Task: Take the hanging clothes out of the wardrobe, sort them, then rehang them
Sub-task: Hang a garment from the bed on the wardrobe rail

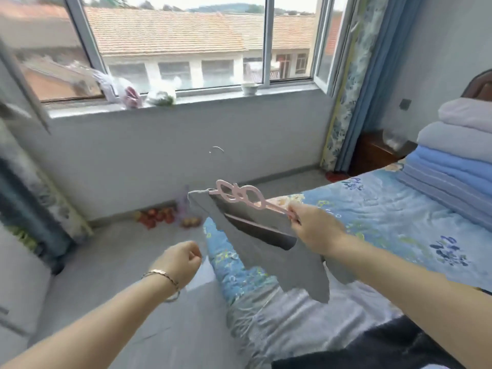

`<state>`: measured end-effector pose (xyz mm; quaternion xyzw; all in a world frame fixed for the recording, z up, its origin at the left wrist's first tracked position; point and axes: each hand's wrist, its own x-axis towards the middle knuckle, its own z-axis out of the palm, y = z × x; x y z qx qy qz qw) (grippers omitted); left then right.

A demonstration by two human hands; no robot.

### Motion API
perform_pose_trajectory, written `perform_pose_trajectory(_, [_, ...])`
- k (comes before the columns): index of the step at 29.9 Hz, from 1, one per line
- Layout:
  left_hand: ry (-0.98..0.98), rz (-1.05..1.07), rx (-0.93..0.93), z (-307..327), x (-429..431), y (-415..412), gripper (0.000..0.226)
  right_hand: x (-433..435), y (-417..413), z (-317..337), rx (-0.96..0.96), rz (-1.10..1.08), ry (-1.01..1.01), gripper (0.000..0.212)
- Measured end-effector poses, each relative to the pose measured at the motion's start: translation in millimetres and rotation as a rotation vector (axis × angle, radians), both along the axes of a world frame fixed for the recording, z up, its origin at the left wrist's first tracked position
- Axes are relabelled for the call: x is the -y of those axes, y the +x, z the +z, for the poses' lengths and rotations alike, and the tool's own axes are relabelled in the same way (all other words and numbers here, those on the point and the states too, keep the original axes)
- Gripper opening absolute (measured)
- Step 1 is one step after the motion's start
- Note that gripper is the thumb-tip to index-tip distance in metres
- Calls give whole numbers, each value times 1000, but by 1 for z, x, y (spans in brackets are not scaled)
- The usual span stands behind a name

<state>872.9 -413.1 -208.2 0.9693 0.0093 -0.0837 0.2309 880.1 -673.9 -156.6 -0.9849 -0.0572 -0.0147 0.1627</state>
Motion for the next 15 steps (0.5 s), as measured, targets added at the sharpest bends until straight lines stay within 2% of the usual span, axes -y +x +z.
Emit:
perform_pose_trajectory(4, [10, 181, 45, 47, -72, -77, 16, -79, -47, 52, 39, 250, -88, 8])
perform_pose_trajectory(9, [40, 468, 108, 90, -144, -180, 12, -166, -98, 97, 133, 511, -118, 9])
perform_pose_trajectory(15, [46, 875, 169, 120, -188, -337, 22, -249, -181, 127, 136, 907, -6, 14])
